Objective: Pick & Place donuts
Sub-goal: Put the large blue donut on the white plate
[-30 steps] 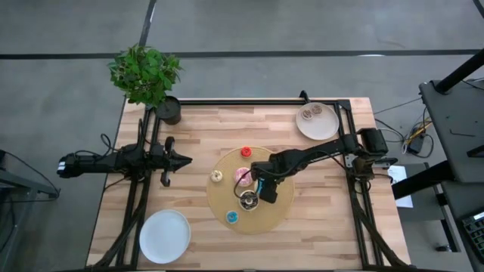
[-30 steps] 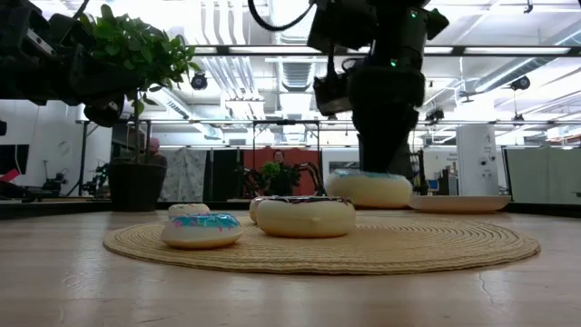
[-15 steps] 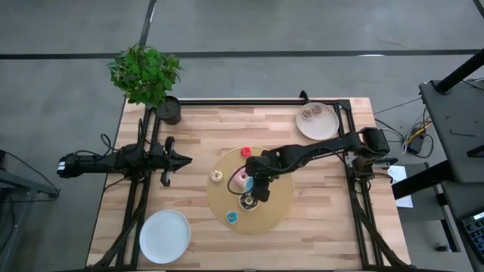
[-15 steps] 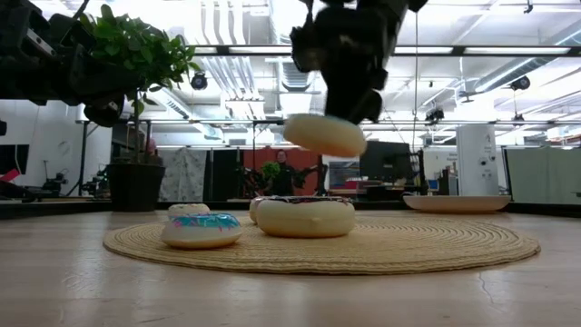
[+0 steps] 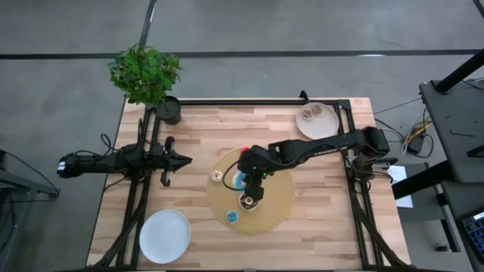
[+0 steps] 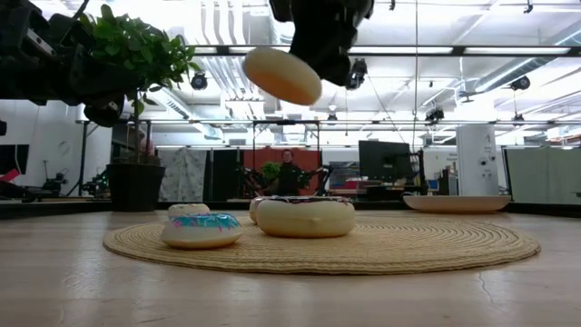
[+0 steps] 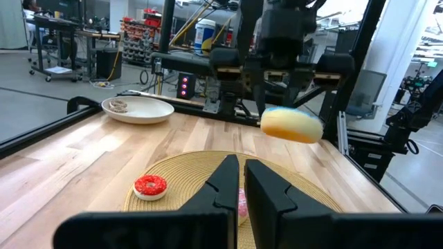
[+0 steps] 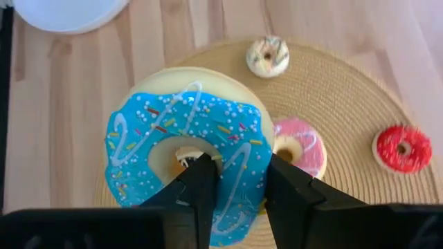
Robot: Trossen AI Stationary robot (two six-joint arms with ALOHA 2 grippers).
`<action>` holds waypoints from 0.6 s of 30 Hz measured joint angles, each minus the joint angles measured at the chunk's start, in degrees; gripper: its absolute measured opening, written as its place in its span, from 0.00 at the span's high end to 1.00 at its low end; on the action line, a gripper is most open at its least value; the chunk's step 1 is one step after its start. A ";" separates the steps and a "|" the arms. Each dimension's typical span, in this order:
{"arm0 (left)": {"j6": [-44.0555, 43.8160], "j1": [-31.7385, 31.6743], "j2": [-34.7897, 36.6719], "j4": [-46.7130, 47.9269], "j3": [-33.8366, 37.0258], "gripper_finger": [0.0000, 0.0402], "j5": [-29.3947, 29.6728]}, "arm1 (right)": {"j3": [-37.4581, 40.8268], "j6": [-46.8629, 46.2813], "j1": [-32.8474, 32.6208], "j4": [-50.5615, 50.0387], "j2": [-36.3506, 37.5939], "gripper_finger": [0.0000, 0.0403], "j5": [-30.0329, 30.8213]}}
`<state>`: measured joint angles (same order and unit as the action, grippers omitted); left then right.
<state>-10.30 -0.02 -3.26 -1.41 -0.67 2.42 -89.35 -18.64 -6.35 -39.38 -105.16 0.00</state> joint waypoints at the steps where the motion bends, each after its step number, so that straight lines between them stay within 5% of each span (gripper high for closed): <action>1: 0.00 0.01 -0.01 0.00 0.00 1.00 0.00 | -0.44 0.75 0.12 0.07 0.03 0.76 0.01; 18: 0.01 -0.01 0.00 0.00 0.00 1.00 0.00 | -9.01 13.06 0.90 0.27 0.22 0.75 -0.08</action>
<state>-10.29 -0.03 -3.26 -1.41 -0.67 2.42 -98.36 -5.59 -5.45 -39.11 -104.95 -0.08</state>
